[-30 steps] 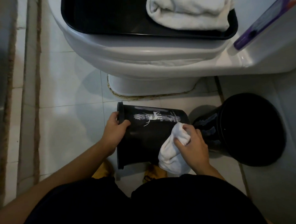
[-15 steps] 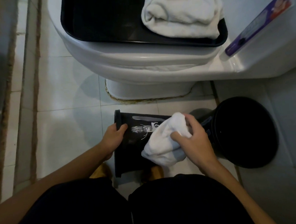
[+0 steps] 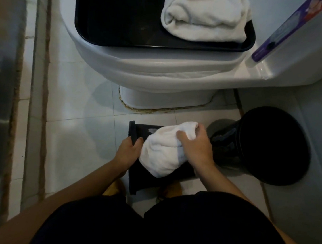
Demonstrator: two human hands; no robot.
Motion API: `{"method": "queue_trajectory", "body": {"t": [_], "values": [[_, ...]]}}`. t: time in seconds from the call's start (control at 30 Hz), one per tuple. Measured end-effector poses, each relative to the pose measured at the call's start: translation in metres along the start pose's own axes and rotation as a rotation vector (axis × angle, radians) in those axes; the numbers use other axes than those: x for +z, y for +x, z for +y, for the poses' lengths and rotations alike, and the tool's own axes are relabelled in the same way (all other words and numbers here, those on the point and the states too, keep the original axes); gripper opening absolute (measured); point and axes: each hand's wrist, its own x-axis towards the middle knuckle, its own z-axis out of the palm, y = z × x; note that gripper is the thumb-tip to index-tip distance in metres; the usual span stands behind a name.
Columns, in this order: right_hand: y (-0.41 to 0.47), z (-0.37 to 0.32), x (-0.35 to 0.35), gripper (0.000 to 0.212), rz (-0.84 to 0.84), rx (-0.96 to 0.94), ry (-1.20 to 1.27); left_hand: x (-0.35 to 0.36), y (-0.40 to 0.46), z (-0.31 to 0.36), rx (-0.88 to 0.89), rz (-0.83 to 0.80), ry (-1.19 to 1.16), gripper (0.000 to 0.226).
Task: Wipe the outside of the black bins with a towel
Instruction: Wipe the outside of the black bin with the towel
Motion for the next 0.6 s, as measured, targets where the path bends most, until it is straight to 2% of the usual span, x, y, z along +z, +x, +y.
{"method": "queue_trajectory", "body": {"t": [0.13, 0.23, 0.33, 0.4, 0.53, 0.6], "values": [[-0.011, 0.012, 0.002, 0.069, 0.142, 0.027, -0.285, 0.002, 0.001, 0.001, 0.009, -0.004, -0.038, 0.027], [-0.018, 0.035, 0.002, 0.085, 0.184, -0.134, -0.527, 0.003, 0.002, 0.001, 0.007, 0.004, -0.053, 0.026], [-0.010, 0.050, -0.001, 0.094, 0.102, -0.307, -0.394, 0.004, 0.001, 0.000, 0.018, 0.021, -0.059, 0.025], [-0.006, 0.050, -0.001, 0.094, 0.007, -0.470, -0.417, 0.003, 0.000, 0.000, 0.026, 0.026, -0.057, 0.023], [-0.006, 0.047, 0.003, 0.091, -0.140, -0.876, -0.835, 0.003, 0.001, 0.000, 0.016, 0.026, -0.064, 0.025], [-0.009, 0.043, 0.006, 0.101, -0.182, -0.953, -1.037, 0.002, 0.002, -0.002, 0.003, 0.031, -0.063, 0.028]]}}
